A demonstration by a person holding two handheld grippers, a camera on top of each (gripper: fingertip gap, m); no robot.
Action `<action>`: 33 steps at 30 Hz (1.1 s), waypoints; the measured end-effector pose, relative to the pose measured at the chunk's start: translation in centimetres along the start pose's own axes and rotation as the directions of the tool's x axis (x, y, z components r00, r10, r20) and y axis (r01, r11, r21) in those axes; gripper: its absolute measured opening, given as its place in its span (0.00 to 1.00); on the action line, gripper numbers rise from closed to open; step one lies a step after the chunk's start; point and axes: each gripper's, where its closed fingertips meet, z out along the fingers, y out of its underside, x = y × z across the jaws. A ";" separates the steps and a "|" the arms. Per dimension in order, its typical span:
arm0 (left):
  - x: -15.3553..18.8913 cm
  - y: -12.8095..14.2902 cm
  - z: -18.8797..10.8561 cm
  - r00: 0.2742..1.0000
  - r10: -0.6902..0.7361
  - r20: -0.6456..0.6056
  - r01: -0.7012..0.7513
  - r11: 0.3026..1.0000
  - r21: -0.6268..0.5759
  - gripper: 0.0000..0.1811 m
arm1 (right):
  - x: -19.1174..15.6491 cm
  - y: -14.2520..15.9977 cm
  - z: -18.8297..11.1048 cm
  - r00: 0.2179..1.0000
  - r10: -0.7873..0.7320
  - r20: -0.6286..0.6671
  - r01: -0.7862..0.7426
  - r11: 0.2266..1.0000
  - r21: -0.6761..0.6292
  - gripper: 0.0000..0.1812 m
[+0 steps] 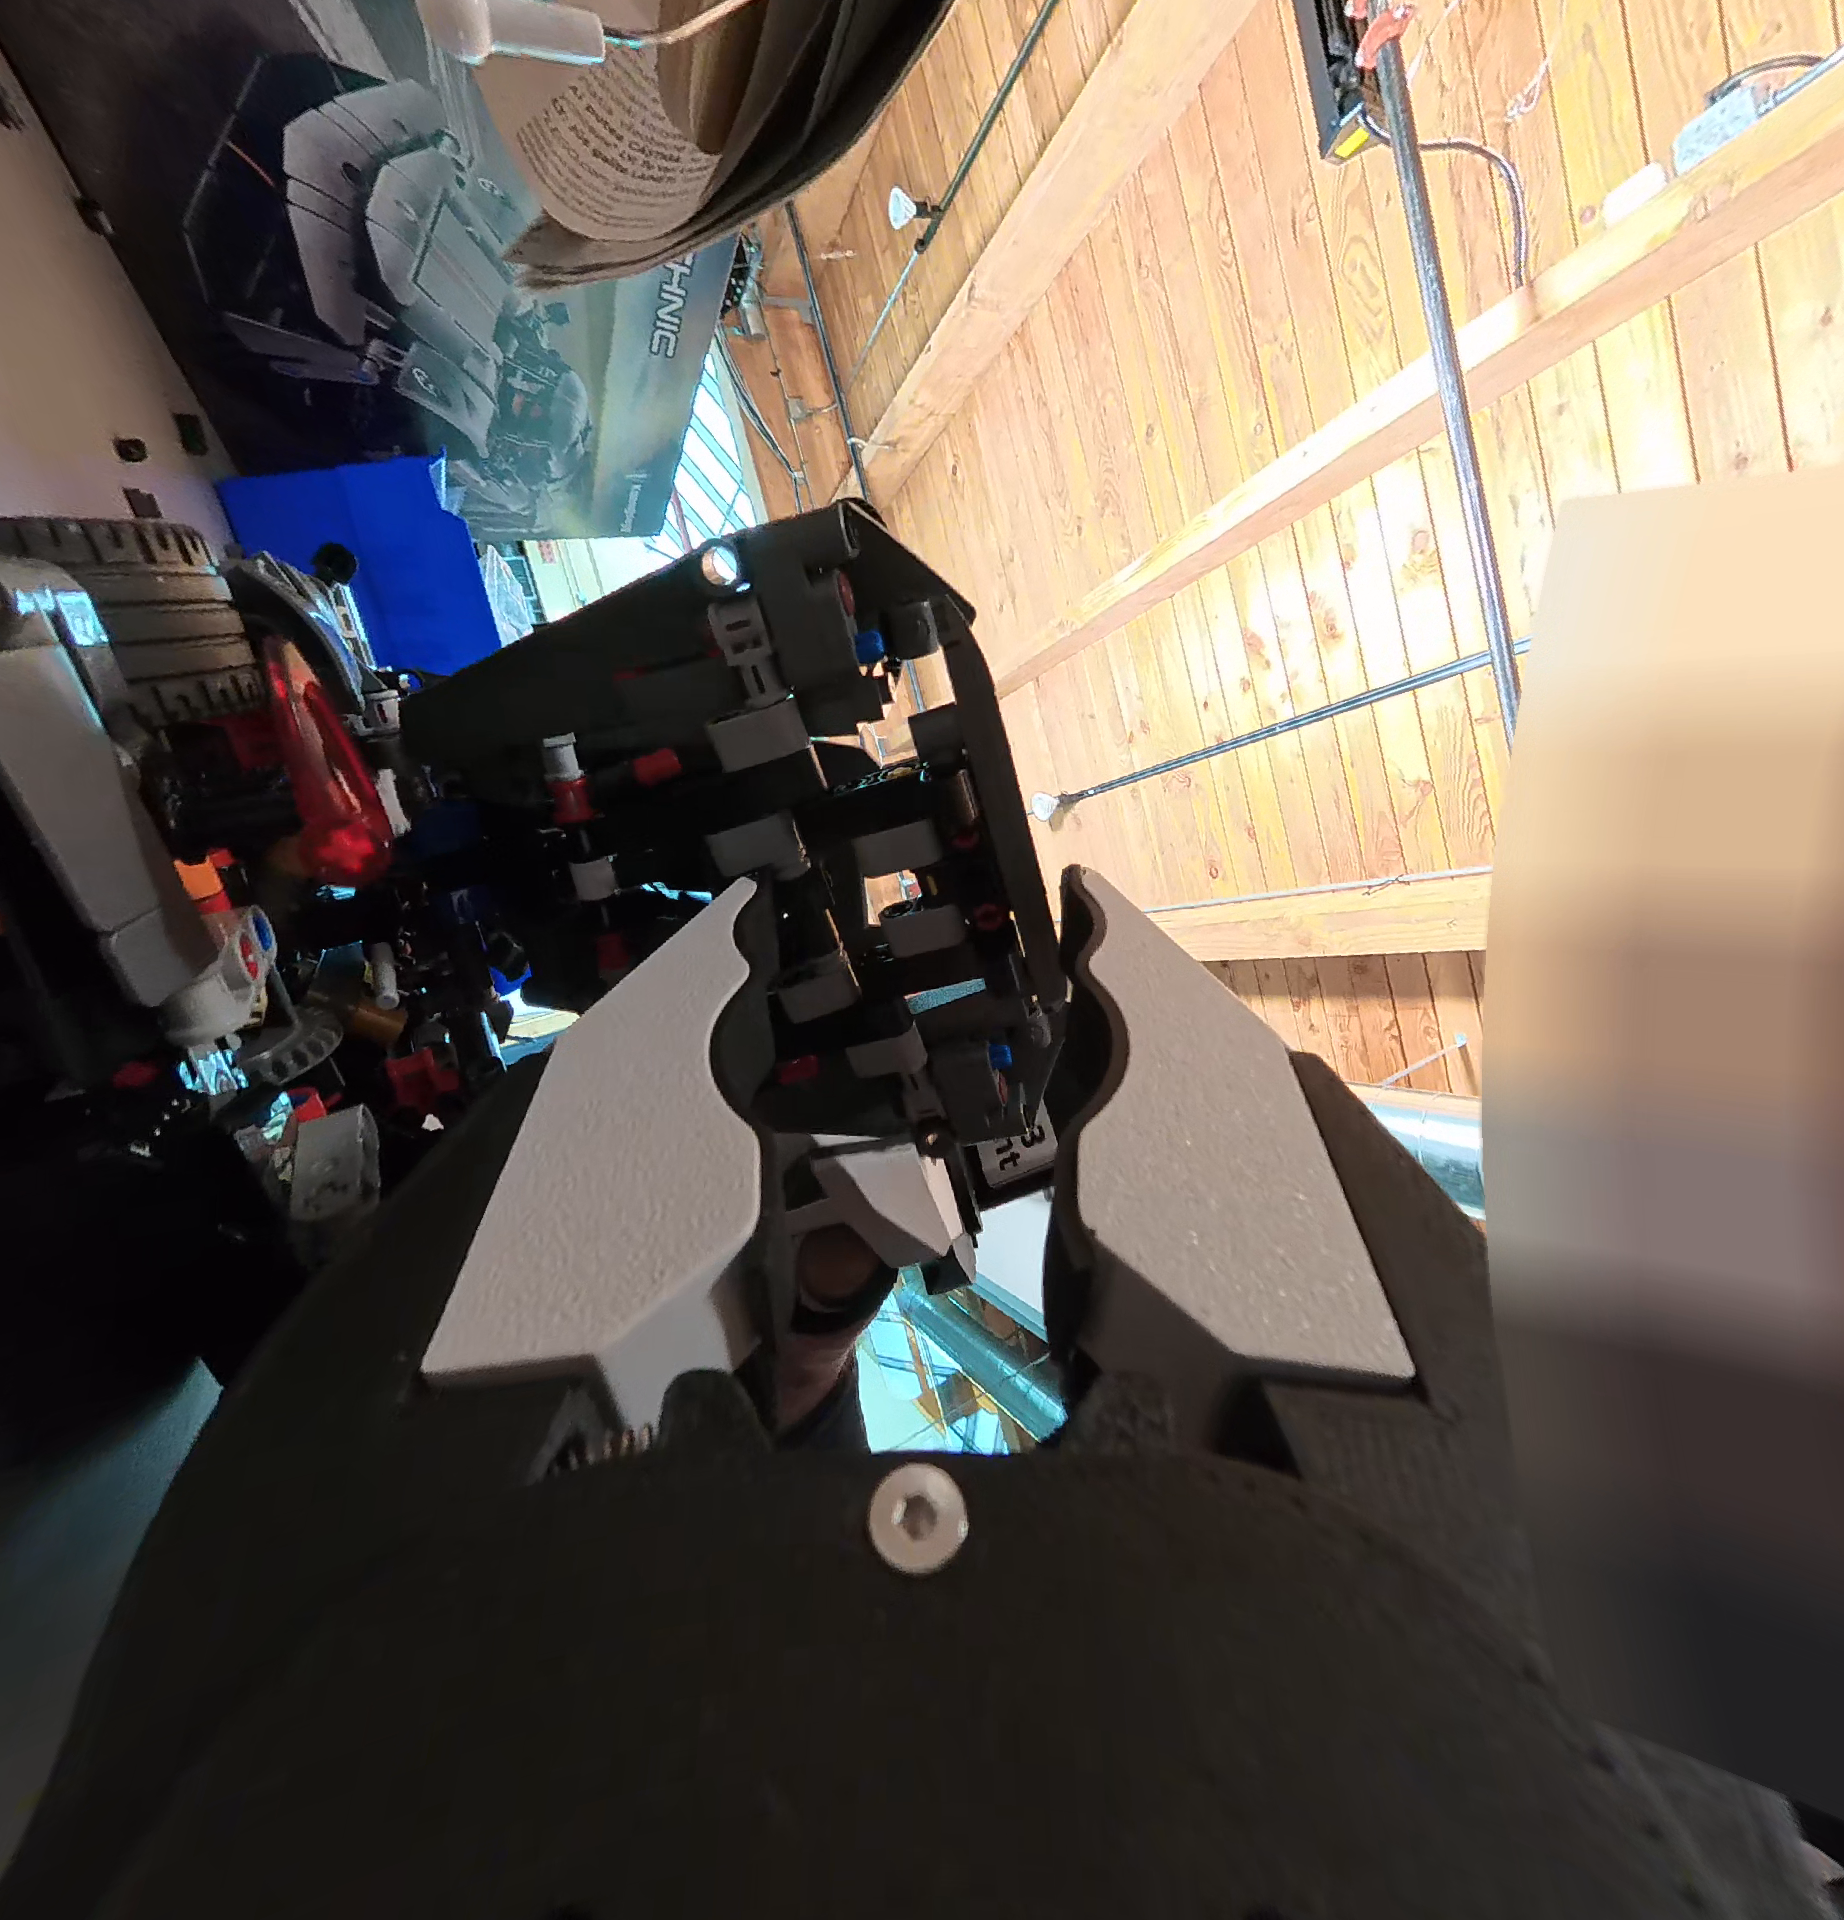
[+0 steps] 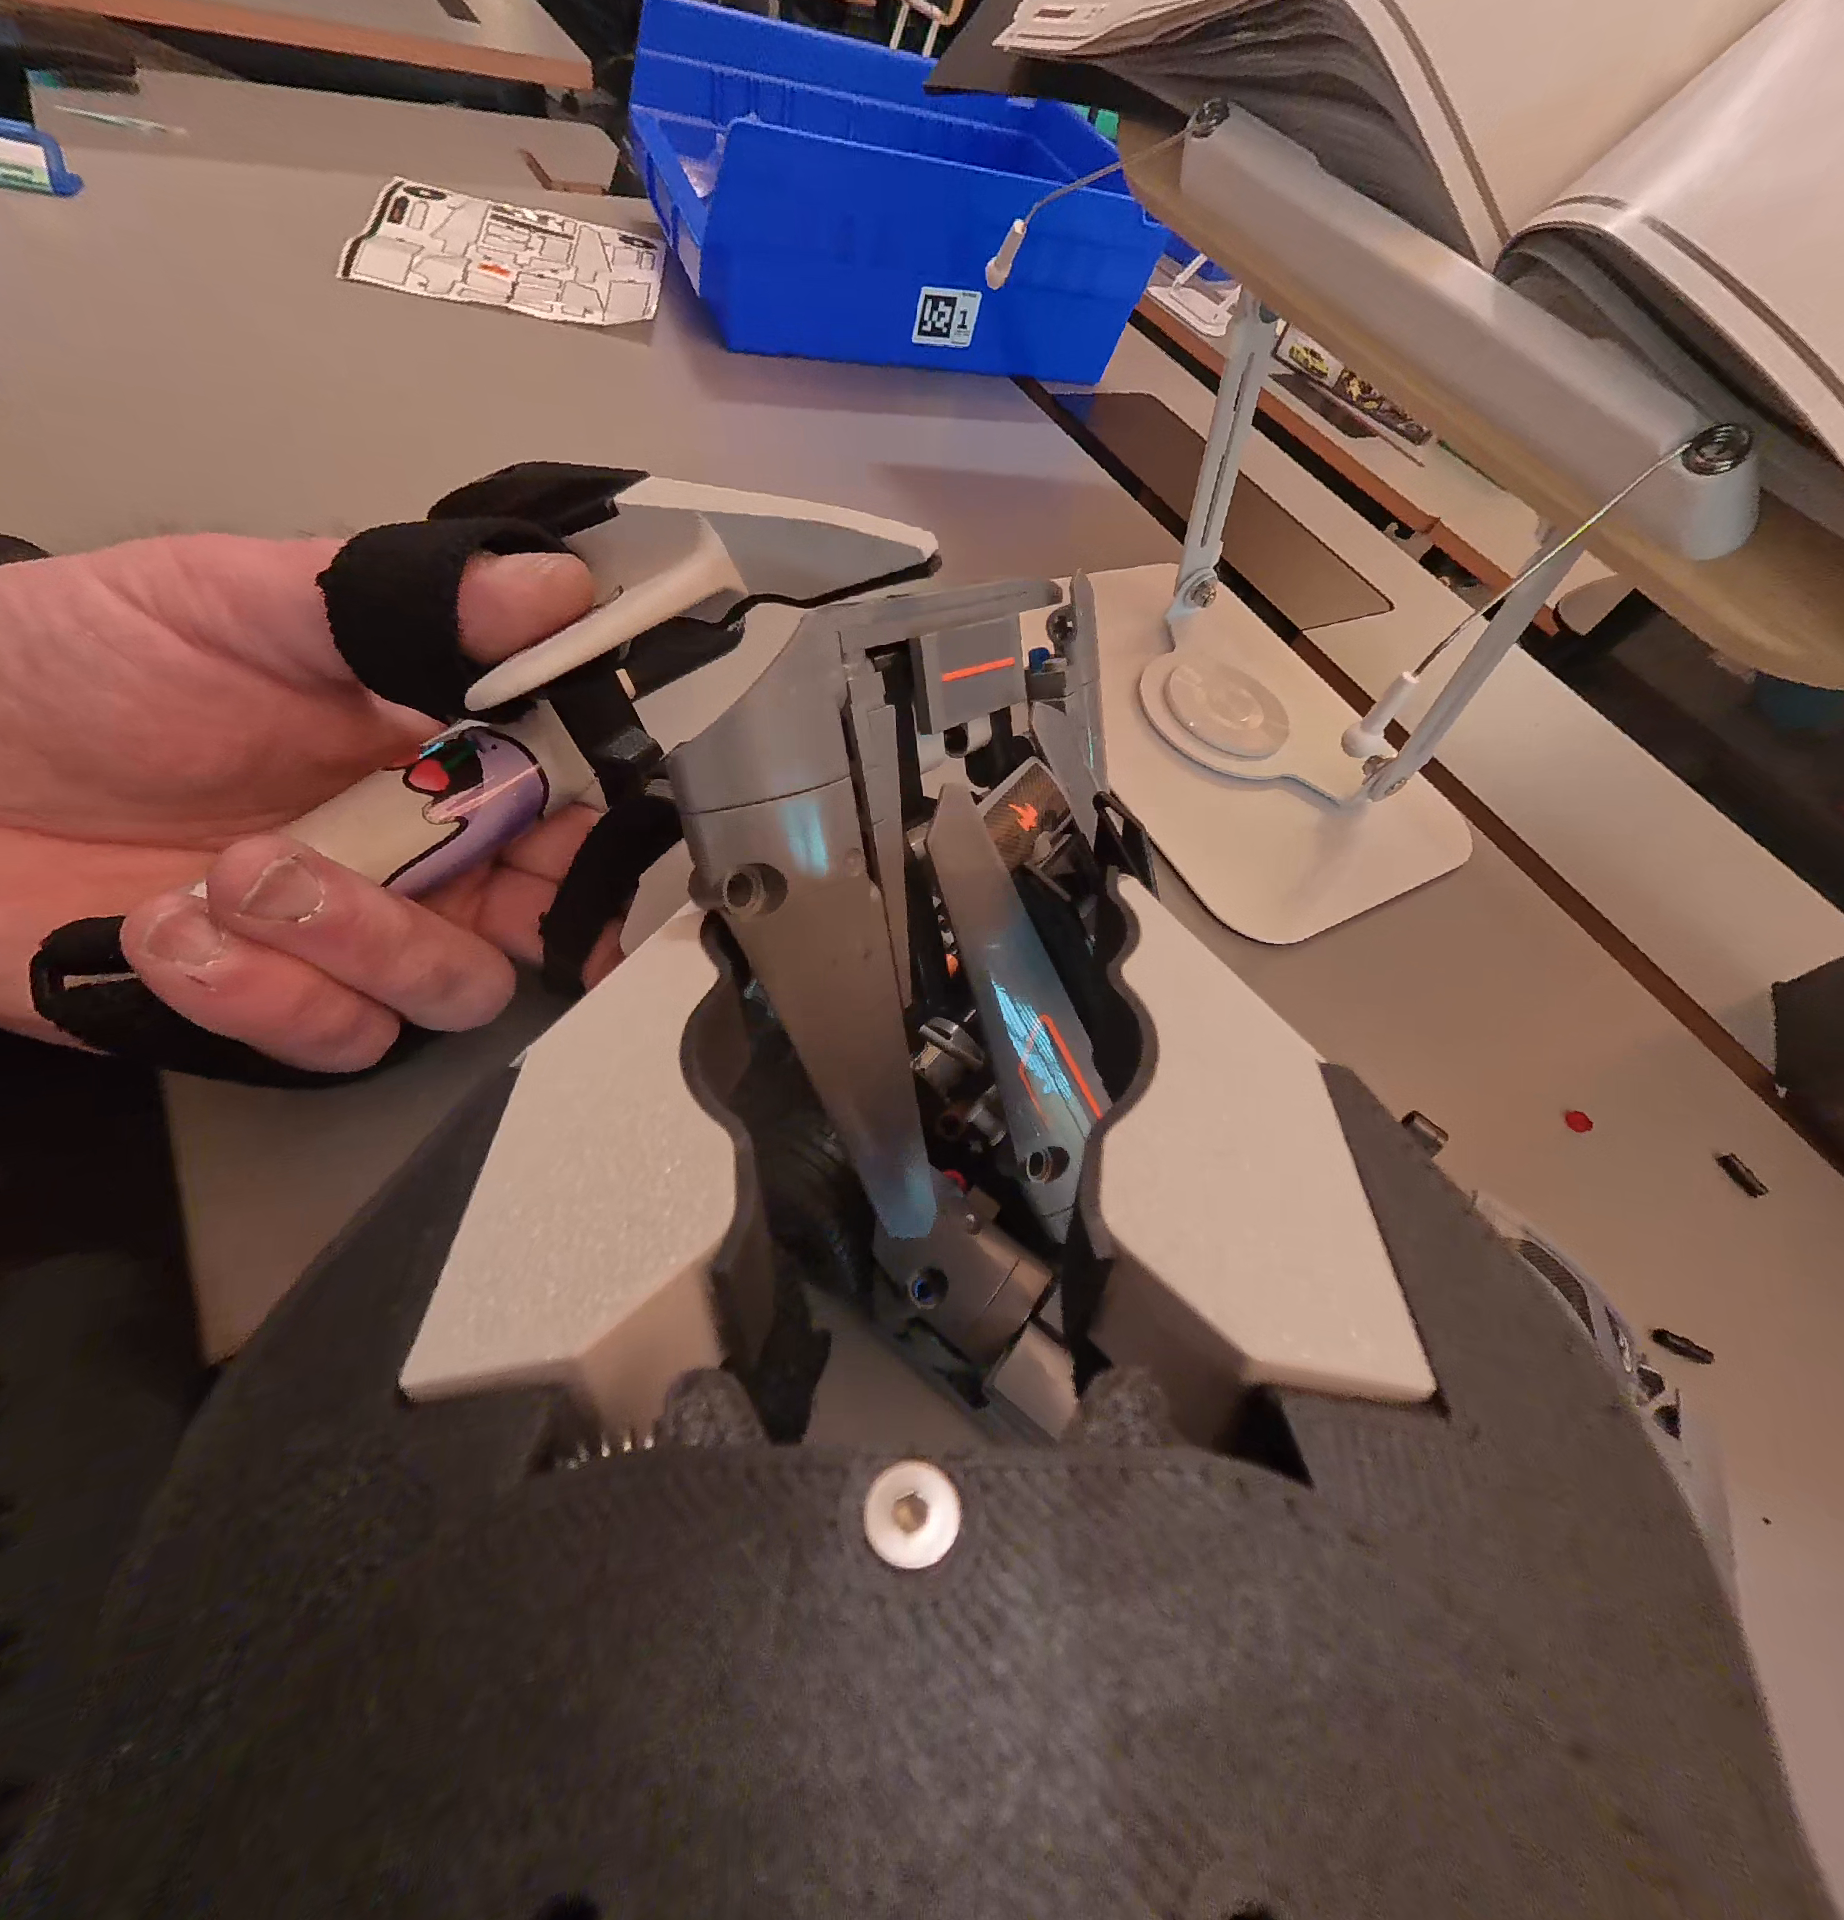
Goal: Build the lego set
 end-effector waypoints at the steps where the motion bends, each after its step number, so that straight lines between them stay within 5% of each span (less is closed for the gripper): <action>1: 0.0 0.0 0.0 1.000 0.003 -0.002 -0.003 1.000 0.002 0.29 | 0.0 0.0 0.0 1.000 0.000 -0.002 0.000 1.000 -0.001 0.36; 16: -0.7 0.4 0.3 0.999 0.006 0.047 -0.005 1.000 -0.021 0.31 | -0.1 0.2 0.0 1.000 0.023 -0.003 -0.023 1.000 0.021 0.36; 33: -1.0 0.7 0.2 0.995 0.028 0.098 -0.022 0.998 -0.061 0.32 | -0.1 0.2 0.1 0.988 -0.126 -0.088 0.125 0.992 -0.015 0.34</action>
